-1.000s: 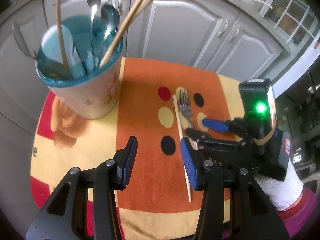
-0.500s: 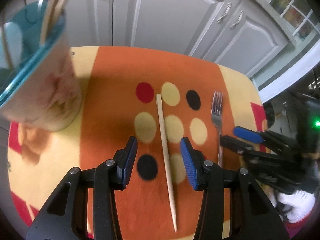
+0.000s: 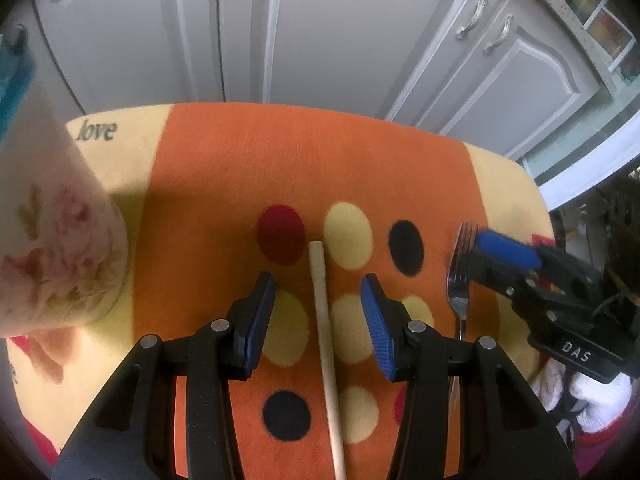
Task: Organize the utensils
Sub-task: 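Grasp the light chopstick with the left gripper while the right gripper grasps the fork, then lift the chopstick and fork up over the floral cup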
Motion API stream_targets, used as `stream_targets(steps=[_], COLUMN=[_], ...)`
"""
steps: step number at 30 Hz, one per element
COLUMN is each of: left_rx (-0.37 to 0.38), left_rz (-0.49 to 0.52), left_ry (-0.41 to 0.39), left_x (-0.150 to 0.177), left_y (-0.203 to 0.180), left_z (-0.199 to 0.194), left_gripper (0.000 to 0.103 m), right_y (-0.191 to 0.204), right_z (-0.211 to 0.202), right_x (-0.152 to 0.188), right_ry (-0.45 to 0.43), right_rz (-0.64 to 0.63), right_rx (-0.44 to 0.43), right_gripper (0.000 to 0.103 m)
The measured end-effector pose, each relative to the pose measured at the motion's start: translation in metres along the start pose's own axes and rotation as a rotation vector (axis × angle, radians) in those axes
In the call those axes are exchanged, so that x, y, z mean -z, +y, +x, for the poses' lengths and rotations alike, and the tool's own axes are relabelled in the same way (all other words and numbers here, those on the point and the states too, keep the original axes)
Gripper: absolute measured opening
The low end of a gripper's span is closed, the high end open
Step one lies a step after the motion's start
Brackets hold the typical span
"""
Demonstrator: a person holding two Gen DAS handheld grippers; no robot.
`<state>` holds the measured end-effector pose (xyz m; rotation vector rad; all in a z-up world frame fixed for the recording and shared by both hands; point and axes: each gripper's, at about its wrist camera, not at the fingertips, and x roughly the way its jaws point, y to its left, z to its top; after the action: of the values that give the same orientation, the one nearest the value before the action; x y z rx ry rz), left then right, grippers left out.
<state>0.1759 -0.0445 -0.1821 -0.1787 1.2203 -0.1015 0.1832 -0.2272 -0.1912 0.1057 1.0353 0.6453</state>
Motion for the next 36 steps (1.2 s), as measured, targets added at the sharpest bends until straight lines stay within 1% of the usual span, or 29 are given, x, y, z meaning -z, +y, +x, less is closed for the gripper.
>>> stream_targets(steps=[1,2,3,4,6,8,11,17,22,24,25,28,29,30,31,33,34,36], left_rx=[0.003,-0.006,-0.006,-0.006,0.009,0.034,0.074,0.126,0.151,0.148,0.148,0.156,0.157,0.161,0.164,0.165,0.167,0.173], left_rz=[0.009,0.024,0.033,0.035,0.024,0.017,0.012,0.026,0.053,0.058,0.053,0.041,0.040,0.037,0.033,0.026,0.021,0.010], left_ry=[0.008,-0.006,-0.003,-0.007,0.007,0.010,0.013,-0.051,-0.116,-0.132,-0.133,-0.147,-0.150,-0.153,-0.153,-0.155,-0.153,-0.149], left_x=[-0.001,0.000,0.000,0.000,-0.002,-0.001,0.003,0.014,0.022,0.027,0.028,0.035,0.036,0.039,0.042,0.042,0.043,0.045], left_y=[-0.002,-0.005,-0.006,-0.005,-0.001,0.003,0.006,0.008,0.005,0.007,0.005,0.008,0.008,0.010,0.013,0.017,0.018,0.020], left_z=[0.002,0.001,0.001,0.001,0.002,0.002,-0.007,-0.052,-0.089,-0.099,-0.100,-0.110,-0.111,-0.115,-0.118,-0.120,-0.121,-0.122], left_gripper=[0.043,0.041,0.034,0.023,0.006,0.006,0.005,0.005,0.005,0.005,0.005,0.005,0.005,0.005,0.005,0.005,0.005,0.005], right_y=[0.001,0.003,0.004,0.004,0.004,0.005,0.010,0.030,0.059,0.068,0.067,0.057,0.053,0.051,0.050,0.052,0.055,0.060], right_z=[0.005,0.009,0.015,0.017,0.017,0.012,0.002,-0.038,-0.073,-0.076,-0.074,-0.064,-0.057,-0.053,-0.047,-0.033,-0.021,-0.005], right_x=[-0.002,-0.003,-0.005,-0.004,-0.005,-0.003,-0.001,-0.003,-0.005,-0.003,-0.004,-0.003,-0.002,-0.002,-0.002,-0.003,-0.005,-0.007], right_ry=[-0.005,-0.008,0.003,0.004,0.005,0.003,-0.005,-0.074,-0.128,-0.114,-0.100,-0.069,-0.052,-0.044,-0.037,-0.007,0.023,0.045], right_rz=[-0.011,-0.018,-0.023,-0.025,-0.017,-0.022,-0.021,-0.048,-0.122,-0.166,-0.167,-0.101,-0.076,-0.061,-0.037,-0.008,0.003,0.003], right_rx=[-0.013,-0.022,-0.041,-0.042,-0.055,-0.050,-0.043,-0.061,-0.041,-0.006,0.004,0.029,0.064,0.074,0.062,0.024,0.007,-0.012], right_gripper=[0.042,0.034,0.019,0.016,0.009,0.004,0.003,0.002,0.002,0.002,0.002,0.004,0.016,0.035,0.039,0.039,0.039,0.039])
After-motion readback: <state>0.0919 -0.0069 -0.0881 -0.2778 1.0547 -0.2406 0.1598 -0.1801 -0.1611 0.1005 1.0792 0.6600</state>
